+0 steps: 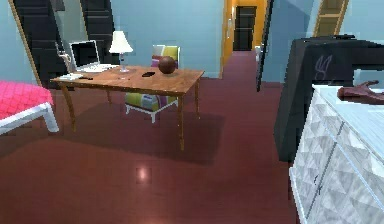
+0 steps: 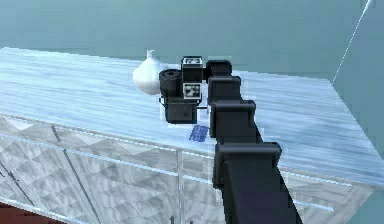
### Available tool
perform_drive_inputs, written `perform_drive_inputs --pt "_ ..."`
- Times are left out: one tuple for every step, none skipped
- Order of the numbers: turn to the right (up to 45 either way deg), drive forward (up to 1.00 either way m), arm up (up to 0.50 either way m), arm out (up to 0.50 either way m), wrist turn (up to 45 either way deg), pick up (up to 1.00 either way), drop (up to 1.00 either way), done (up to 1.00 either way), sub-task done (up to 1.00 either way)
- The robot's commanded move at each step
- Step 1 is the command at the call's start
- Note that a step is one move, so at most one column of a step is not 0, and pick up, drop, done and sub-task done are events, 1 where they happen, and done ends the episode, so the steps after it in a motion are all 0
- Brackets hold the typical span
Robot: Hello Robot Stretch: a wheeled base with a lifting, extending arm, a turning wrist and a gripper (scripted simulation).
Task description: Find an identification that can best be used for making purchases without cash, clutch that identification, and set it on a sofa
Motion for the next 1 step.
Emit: perform_drive_inputs --pt "0.0 0.0 0.0 0.0 21.0 0.0 0.0 0.0 0.0"
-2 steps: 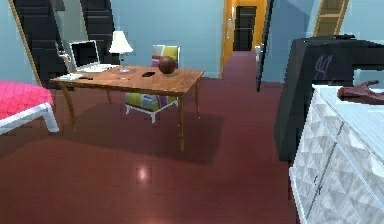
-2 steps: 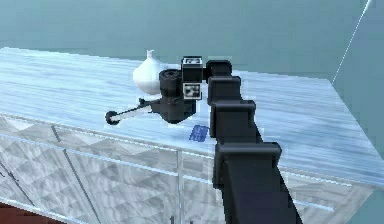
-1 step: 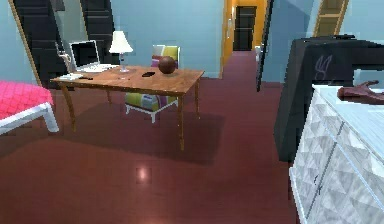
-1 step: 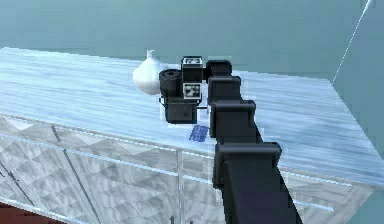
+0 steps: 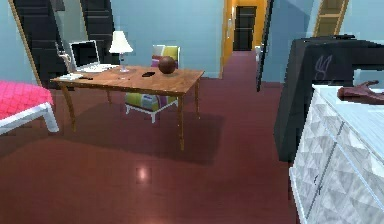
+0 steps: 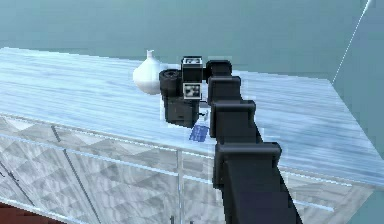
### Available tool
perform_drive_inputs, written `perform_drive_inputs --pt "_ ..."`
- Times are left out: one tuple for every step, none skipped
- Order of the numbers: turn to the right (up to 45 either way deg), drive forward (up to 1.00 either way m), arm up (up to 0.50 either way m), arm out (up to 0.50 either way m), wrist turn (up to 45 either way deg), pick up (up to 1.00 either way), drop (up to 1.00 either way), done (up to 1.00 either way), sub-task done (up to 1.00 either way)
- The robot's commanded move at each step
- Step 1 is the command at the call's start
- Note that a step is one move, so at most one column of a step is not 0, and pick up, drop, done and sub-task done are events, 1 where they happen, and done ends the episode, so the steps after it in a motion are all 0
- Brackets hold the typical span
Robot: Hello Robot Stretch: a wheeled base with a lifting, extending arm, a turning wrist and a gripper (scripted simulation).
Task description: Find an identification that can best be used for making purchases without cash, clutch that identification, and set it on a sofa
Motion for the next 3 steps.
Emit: perform_drive_inputs --pt "0.0 0.0 -0.12 0.0 0.0 0.0 0.0 0.0 0.0" --pt "0.0 0.0 0.0 0.0 0.0 1.0 0.0 0.0 0.0" --pt "0.0 0.0 0.1 0.0 0.0 0.0 0.0 0.0 0.0"
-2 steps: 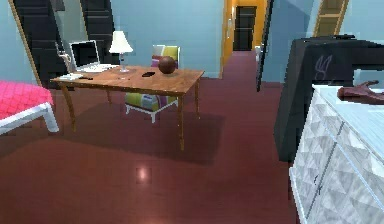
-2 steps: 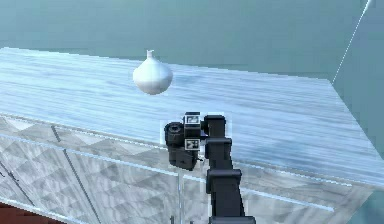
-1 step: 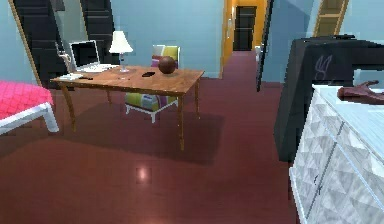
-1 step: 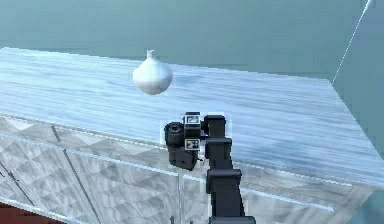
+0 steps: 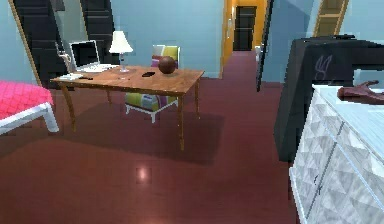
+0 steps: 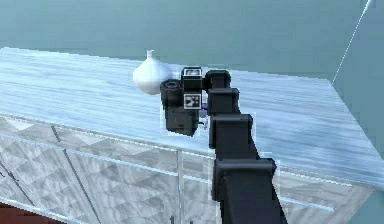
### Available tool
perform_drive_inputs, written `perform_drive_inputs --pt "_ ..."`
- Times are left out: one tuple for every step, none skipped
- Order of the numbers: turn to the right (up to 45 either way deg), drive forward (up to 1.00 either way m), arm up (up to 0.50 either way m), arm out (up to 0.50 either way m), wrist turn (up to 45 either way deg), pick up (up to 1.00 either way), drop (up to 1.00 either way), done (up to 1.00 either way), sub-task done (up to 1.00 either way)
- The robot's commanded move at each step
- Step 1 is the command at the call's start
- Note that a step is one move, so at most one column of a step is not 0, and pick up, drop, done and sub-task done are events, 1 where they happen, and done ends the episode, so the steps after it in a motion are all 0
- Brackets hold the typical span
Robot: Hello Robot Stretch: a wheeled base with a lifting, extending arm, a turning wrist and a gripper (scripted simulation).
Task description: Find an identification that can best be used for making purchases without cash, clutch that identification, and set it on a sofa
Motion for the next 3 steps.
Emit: perform_drive_inputs --pt "0.0 0.0 0.02 0.0 0.0 0.0 0.0 0.0 0.0" --pt "0.0 0.0 0.0 0.0 -45.0 0.0 0.0 0.0 0.0" --pt "0.0 0.0 0.0 0.0 -45.0 0.0 0.0 0.0 0.0"
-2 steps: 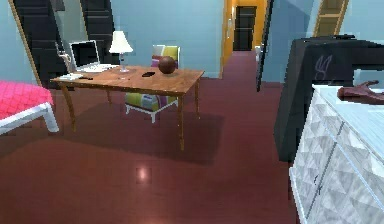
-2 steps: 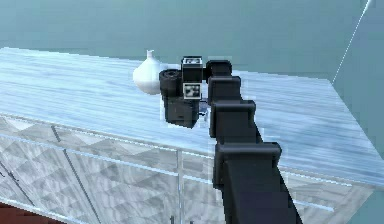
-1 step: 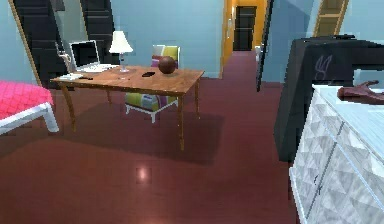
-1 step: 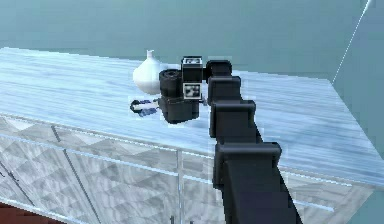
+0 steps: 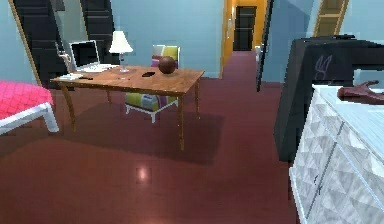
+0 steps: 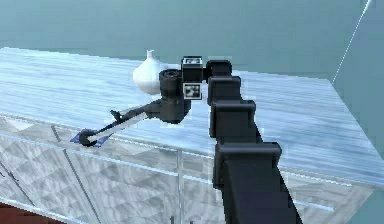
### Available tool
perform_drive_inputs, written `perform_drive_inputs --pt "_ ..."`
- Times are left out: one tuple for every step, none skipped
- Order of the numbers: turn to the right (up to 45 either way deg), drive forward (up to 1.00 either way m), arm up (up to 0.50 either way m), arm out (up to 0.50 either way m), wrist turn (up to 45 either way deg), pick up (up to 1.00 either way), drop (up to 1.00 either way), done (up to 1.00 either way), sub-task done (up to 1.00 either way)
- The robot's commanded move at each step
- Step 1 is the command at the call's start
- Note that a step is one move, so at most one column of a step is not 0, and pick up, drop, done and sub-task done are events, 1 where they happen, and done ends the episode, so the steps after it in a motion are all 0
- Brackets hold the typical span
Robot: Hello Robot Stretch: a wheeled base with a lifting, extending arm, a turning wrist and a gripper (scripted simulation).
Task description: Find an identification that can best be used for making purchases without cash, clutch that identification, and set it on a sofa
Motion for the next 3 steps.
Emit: perform_drive_inputs --pt "0.0 0.0 0.0 0.0 -45.0 0.0 0.0 0.0 0.0" --pt "0.0 0.0 0.0 0.0 -15.0 0.0 0.0 0.0 0.0" --pt "0.0 0.0 0.0 -0.22 0.0 0.0 0.0 0.0 0.0"
